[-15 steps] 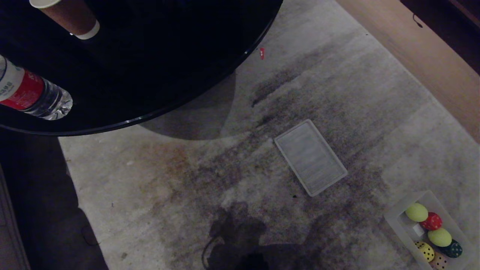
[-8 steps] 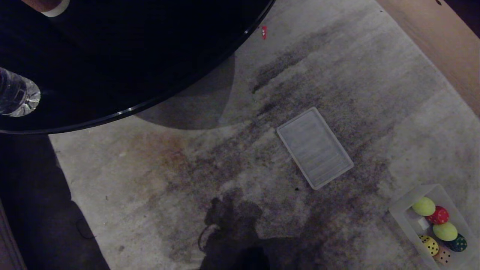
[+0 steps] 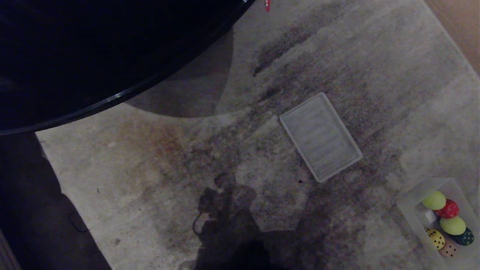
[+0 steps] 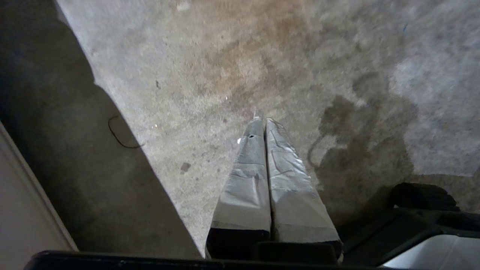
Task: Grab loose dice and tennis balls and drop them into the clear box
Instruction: Close the lid
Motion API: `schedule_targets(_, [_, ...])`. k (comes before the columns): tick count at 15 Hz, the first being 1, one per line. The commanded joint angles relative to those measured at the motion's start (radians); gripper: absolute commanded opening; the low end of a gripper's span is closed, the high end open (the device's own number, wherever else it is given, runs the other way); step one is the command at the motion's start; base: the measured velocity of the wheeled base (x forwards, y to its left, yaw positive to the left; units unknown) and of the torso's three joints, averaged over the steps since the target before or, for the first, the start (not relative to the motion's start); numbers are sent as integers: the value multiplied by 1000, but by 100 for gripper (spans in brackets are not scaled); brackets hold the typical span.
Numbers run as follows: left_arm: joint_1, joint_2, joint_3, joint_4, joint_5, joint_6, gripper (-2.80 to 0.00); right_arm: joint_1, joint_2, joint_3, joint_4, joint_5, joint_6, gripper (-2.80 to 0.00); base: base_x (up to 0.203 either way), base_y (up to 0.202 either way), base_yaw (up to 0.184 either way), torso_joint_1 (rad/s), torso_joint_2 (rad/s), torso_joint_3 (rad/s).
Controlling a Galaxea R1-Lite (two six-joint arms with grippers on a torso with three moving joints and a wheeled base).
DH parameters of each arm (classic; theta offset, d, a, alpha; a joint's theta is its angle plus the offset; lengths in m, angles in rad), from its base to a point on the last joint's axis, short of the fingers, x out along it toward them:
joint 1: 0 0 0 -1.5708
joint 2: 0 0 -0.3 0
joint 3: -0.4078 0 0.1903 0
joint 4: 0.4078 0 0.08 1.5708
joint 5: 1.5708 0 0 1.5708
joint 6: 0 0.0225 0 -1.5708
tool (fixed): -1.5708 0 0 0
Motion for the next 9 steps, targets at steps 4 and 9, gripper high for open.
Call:
schedule_targets(4, [0, 2, 2, 0, 1, 7, -280, 2, 1, 0, 3, 2, -2, -280, 0, 0, 0, 4, 4, -119])
schedule_targets(9, [0, 2, 2, 0, 4, -5, -280, -2, 34, -43, 17, -6, 4, -280, 0, 0, 0, 0, 0, -6])
